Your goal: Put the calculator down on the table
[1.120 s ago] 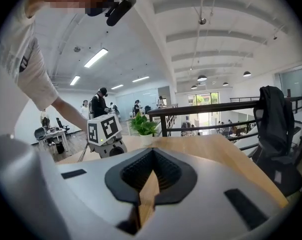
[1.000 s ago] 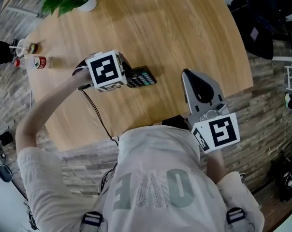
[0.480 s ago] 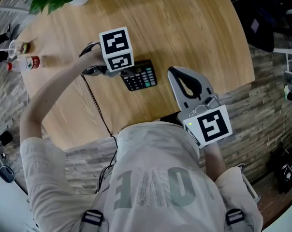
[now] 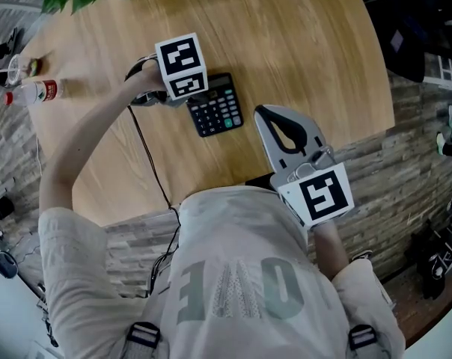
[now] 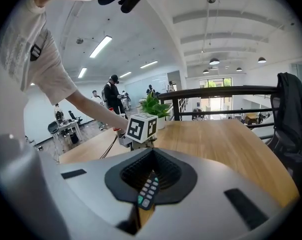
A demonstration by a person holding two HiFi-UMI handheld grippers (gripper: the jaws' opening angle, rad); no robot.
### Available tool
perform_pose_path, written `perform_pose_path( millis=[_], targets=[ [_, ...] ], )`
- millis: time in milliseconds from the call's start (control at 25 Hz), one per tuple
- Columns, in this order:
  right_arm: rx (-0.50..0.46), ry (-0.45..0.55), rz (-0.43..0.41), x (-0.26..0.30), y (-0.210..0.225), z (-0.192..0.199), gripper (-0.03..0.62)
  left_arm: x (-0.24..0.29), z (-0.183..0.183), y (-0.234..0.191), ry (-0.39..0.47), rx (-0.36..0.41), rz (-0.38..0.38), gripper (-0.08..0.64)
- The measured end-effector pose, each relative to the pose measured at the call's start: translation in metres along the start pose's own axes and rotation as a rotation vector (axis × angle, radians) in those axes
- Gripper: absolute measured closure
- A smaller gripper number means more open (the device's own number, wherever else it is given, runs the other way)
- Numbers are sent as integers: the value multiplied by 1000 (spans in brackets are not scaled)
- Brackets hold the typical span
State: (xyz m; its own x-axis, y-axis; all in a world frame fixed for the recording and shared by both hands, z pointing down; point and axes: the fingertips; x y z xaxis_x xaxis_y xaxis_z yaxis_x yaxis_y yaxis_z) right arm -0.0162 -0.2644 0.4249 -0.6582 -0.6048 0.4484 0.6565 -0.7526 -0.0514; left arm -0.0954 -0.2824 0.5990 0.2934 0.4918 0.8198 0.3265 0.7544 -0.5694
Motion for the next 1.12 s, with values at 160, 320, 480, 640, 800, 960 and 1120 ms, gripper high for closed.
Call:
perform_pose_path(
  millis=[160,320,480,640,800,960,1120],
  targets=[
    [-2,-6,-4,3,0,1,574,1,0,-3,-5,33,-60,417],
    [-6,1,-8,5,0,-2,574,-1,-3,-12,5,65,-185,367],
    [-10,7,-17,5,-2,-4,574,-4,-7,-15,18,110,-292,336],
    [-12,11,-19,3,-6,-3,574,-8,-7,-19,45,97,-356,297],
    [-7,7,-15,-1,-8,-3,574,-14,-9,-19,97,90,-454,277],
    [-5,22,-12,-7,-12,-5,574,-19,-9,-22,146,86,-542,236],
    [-8,28,-18,-13,-19,-7,574,-21,-8,-21,159,88,-590,234]
  ],
)
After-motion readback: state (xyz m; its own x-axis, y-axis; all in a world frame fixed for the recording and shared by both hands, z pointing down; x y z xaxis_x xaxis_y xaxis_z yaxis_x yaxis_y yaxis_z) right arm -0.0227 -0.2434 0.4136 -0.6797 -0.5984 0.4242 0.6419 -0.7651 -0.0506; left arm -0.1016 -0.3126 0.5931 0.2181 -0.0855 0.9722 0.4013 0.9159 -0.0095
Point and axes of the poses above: the fingertips, and each gripper's own axes: x forward along the fingers, y to its right, z out of its underside, and after that the axes turned 12 degrees about -x, right-handed
